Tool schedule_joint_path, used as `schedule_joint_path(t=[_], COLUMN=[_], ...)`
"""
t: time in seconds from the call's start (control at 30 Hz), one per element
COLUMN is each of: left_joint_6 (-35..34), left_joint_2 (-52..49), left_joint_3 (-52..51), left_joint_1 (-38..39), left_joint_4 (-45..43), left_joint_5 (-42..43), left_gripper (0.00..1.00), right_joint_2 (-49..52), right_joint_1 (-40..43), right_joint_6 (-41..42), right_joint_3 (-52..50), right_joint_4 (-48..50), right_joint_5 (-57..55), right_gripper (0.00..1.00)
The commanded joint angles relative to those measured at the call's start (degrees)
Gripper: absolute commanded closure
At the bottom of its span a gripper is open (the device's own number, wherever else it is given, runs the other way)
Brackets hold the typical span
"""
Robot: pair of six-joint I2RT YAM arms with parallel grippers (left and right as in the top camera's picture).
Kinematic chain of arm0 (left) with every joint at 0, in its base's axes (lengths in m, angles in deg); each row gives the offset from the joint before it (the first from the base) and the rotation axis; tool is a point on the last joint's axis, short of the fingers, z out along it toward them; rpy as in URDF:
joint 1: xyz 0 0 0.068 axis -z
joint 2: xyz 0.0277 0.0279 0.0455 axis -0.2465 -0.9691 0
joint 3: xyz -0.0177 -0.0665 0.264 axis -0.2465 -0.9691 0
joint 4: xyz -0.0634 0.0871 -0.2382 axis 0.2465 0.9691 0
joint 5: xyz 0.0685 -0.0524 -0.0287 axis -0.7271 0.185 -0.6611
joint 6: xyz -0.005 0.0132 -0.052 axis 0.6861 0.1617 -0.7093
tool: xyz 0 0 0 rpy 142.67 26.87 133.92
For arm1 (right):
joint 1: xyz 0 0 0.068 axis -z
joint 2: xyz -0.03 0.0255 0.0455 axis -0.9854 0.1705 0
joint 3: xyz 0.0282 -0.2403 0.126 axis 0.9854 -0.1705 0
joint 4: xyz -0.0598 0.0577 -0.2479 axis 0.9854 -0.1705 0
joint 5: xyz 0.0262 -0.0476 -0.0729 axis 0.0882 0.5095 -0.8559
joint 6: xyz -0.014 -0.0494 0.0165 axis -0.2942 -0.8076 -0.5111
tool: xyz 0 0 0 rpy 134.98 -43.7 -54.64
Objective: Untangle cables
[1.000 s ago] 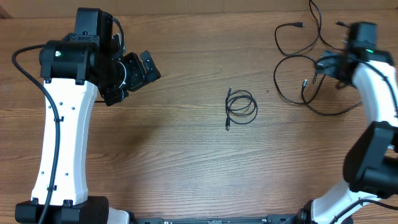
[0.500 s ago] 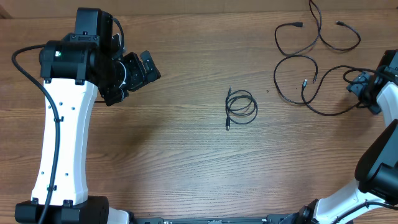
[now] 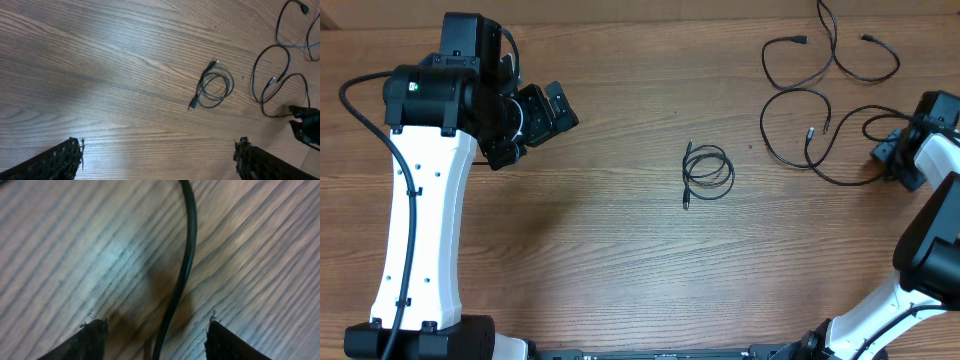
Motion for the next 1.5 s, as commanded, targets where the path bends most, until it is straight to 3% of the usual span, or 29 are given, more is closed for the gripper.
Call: schedule_joint_path(t=[0.0,0.23,0.5,0.93,1.07,1.13,1.27,1.47], left_joint_6=[1.51,1.51,1.51,1.51,1.53,1.53,1.53,1.53], left_joint_2=[0.13,0.13,0.13,0.13,0.13,0.13,0.13,0.13], left_joint_3=[0.02,0.02,0.02,0.02,0.02,0.02,0.02,0.02], left_joint_1=[0.22,0.22,0.22,0.22,0.22,0.22,0.22,0.22], left_joint_4=[-0.20,-0.46,-0.42,-0.66,-0.63,-0.66,-0.74,-0.68], left_joint_5=[0.11,0.09,0.09,0.07,0.07,0.07,0.07,0.09], left_gripper=[0.00,0.00,0.00,0.00,0.00,0.00,0.00,0.00], right_joint_2=[1.14,1.18,1.18,1.16,1.16,1.16,1.14,-0.46], right_joint_1=[-0.02,0.00,0.00,0.31,0.55,0.55,0.55,0.50], right_joint_6=[0.39,0.39,3.19,3.04,1.22,-1.03,-2.91,2.27], right_joint_3=[-0.39,-0.39,-0.37,2.93,7.74,10.49,16.11,21.07], right_joint_4=[1.11,2.51,6.08,9.40,5.95,3.50,-3.21,-13.81], right_joint_5=[0.83,1.60,6.03,6.38,6.40,6.36,6.03,18.84], right_gripper=[0.41,0.72,0.81,0.81,0.72,0.31,0.04,0.00])
